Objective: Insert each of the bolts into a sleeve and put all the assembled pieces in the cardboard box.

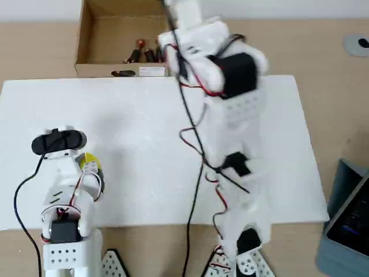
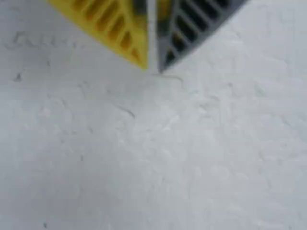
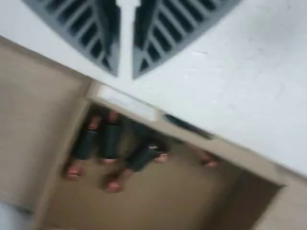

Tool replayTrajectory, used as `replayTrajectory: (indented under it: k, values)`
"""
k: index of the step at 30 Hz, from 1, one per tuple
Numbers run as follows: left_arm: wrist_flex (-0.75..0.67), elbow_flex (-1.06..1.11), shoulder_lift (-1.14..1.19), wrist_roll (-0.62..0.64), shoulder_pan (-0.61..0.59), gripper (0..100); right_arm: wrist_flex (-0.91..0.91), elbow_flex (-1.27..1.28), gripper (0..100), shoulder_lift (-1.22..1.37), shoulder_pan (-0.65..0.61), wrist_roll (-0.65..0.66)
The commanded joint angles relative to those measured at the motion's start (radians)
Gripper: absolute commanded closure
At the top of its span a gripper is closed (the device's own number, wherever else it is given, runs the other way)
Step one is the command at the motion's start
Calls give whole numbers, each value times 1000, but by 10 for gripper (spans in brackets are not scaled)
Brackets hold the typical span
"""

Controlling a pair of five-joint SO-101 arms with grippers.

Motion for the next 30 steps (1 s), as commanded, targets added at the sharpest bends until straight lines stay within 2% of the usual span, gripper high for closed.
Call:
replayTrajectory:
  k: [1, 11, 20, 30]
  values:
    - [3, 12, -8, -5, -3, 983, 21, 111, 989, -199, 77, -5]
    - [3, 12, -8, -5, -3, 983, 15, 688, 989, -730, 297, 49]
    - [3, 12, -8, -5, -3, 983, -60, 1135, 989, -1067, 357, 49]
    - [3, 12, -8, -5, -3, 983, -399, 1951, 989, -1521, 357, 55]
